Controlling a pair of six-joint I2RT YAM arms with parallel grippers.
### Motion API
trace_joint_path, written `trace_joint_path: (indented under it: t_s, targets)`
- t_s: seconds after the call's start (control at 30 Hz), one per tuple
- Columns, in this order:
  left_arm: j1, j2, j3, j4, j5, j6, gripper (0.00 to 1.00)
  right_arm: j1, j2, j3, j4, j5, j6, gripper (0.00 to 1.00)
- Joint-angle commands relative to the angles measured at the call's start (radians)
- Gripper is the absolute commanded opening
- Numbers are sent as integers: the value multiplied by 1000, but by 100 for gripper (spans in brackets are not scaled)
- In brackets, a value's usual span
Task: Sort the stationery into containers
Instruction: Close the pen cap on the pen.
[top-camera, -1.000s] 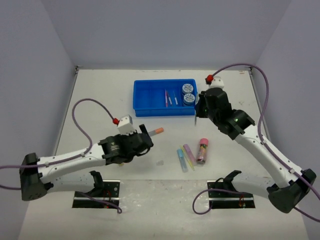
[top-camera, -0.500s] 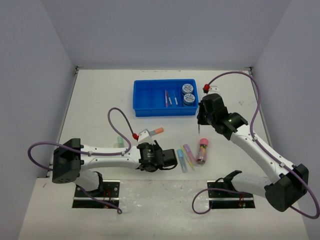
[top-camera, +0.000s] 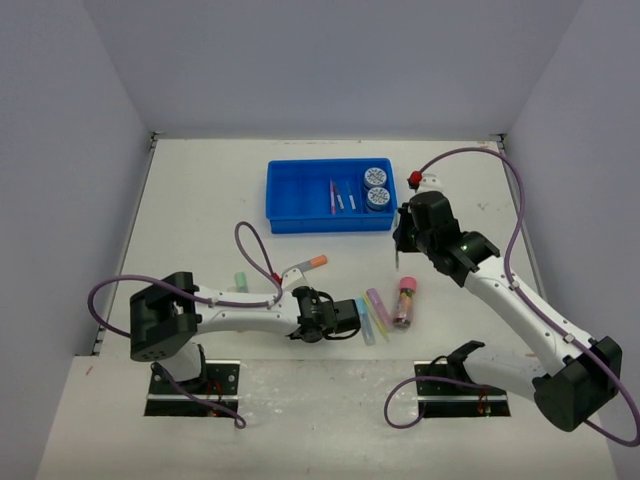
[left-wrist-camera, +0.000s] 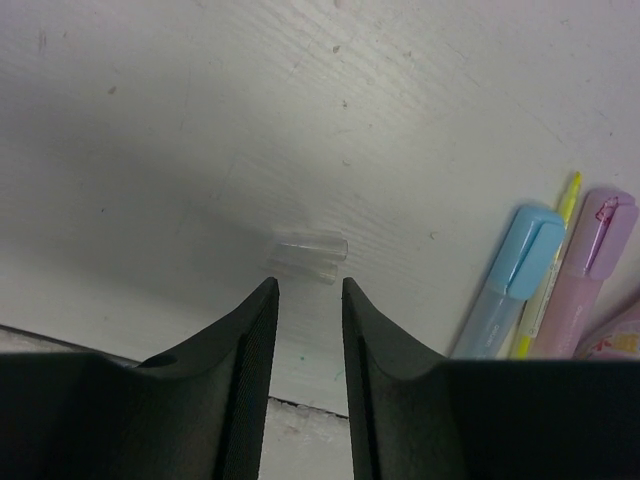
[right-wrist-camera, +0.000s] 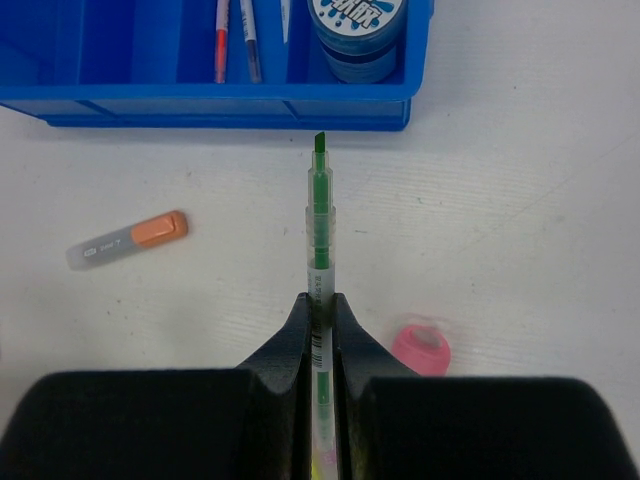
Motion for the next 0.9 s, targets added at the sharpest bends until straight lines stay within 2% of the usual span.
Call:
trace_joint_path:
  t_s: [0.0, 0.87]
  targets:
    - [31, 17, -16, 44, 22, -31, 30, -3, -37, -12, 47, -15, -12, 0]
    - [34, 31, -15, 73, 65, 26, 27, -4, -44, -23, 61, -58, -22, 0]
